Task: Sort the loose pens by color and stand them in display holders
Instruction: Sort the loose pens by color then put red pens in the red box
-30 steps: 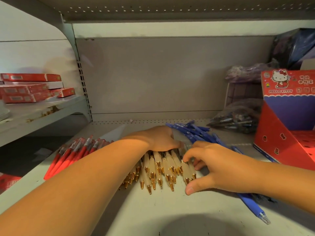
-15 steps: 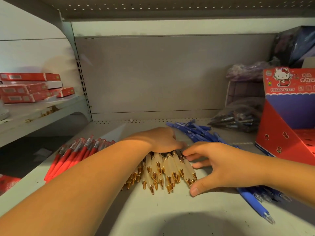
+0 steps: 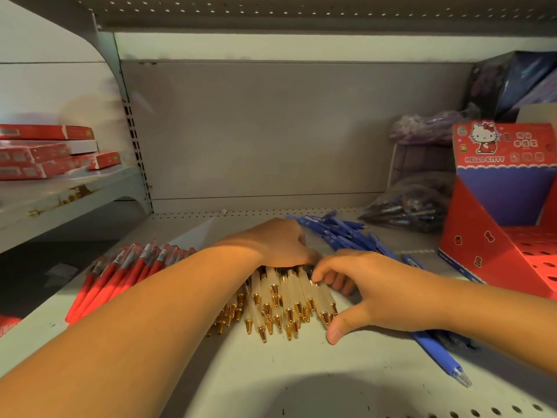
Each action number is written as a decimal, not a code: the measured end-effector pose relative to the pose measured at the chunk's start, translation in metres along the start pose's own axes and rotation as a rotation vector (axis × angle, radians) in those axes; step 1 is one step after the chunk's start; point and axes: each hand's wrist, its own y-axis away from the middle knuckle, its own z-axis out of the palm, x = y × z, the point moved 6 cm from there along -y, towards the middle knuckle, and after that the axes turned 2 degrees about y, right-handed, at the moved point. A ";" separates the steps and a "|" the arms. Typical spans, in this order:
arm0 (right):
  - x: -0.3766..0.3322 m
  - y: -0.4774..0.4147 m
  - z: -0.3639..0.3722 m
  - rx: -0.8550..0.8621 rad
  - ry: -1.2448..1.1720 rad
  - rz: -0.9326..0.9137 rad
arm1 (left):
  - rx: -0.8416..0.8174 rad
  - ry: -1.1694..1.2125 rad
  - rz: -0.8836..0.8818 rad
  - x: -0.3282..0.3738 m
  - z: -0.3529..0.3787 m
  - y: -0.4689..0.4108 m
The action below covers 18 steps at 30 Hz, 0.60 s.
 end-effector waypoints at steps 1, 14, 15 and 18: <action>0.001 -0.001 0.000 -0.014 0.035 -0.008 | -0.021 -0.007 -0.003 0.001 0.001 0.000; 0.062 0.018 -0.071 0.030 0.106 0.423 | -0.083 -0.021 0.105 0.033 -0.004 0.019; 0.067 0.022 -0.067 -0.043 0.153 0.479 | -0.104 -0.017 0.144 0.037 -0.003 0.022; 0.065 0.025 -0.057 -0.136 0.210 0.544 | -0.153 -0.133 0.231 0.046 0.002 0.029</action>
